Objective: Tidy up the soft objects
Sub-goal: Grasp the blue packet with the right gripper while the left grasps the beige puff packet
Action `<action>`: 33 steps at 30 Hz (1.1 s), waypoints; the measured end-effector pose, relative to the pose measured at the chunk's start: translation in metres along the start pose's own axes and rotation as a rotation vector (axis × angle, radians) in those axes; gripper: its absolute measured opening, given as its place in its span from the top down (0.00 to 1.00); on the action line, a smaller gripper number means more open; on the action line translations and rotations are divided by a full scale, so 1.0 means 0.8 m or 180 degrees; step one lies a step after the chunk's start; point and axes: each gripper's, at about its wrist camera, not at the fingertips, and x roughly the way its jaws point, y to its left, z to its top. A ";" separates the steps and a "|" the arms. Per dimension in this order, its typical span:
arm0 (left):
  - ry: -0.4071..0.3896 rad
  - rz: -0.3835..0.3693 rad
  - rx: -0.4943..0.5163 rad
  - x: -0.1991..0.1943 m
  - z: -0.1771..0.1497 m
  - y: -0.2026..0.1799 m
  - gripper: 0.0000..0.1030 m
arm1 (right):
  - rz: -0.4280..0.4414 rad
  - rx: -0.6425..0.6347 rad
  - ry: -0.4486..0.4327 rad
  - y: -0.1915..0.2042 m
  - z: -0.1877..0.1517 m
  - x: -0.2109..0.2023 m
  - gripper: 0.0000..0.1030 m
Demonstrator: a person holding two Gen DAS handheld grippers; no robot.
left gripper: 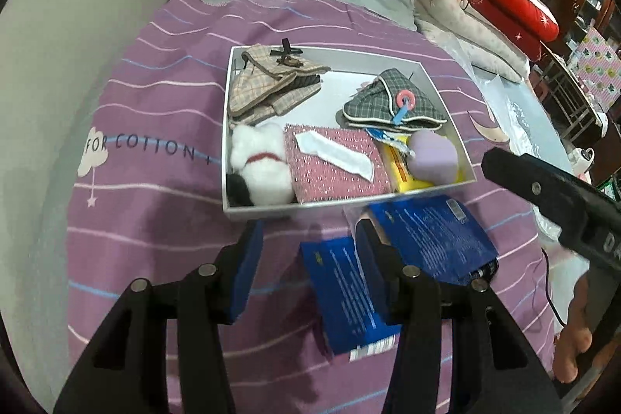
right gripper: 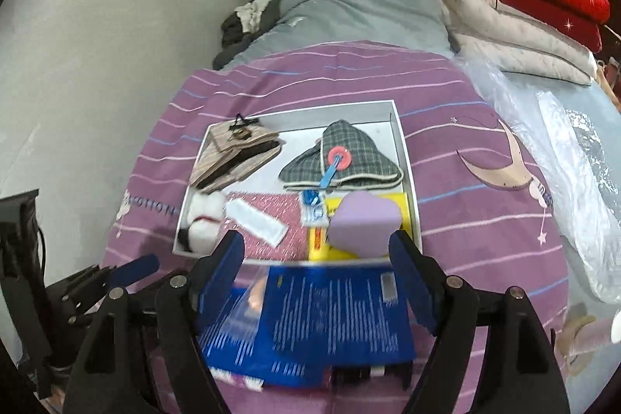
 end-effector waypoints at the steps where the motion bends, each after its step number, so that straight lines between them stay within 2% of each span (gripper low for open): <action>1: 0.0006 0.0001 0.0000 -0.001 -0.001 0.000 0.50 | 0.0021 -0.0014 0.0003 0.002 -0.005 -0.003 0.25; 6: 0.0107 0.0014 -0.0035 0.000 -0.013 0.005 0.50 | 0.0099 -0.0087 0.0043 0.007 -0.019 -0.011 0.25; 13: 0.0184 -0.0015 -0.0093 0.007 -0.023 0.010 0.50 | 0.0136 0.0038 0.0157 -0.008 -0.037 -0.003 0.25; 19: 0.0184 -0.0050 -0.0107 0.015 -0.031 0.017 0.51 | 0.0212 0.0353 0.0249 -0.046 -0.060 0.005 0.25; 22: 0.0236 -0.0173 -0.0148 0.019 -0.033 0.023 0.51 | 0.0164 0.0564 0.0247 -0.070 -0.070 0.010 0.25; 27: 0.0218 -0.0207 -0.0224 0.018 -0.035 0.027 0.51 | 0.0117 0.0819 0.0241 -0.105 -0.081 0.017 0.25; 33: 0.0189 -0.0333 -0.0142 0.027 -0.025 0.003 0.51 | 0.0423 0.1137 0.0193 -0.126 -0.085 0.026 0.25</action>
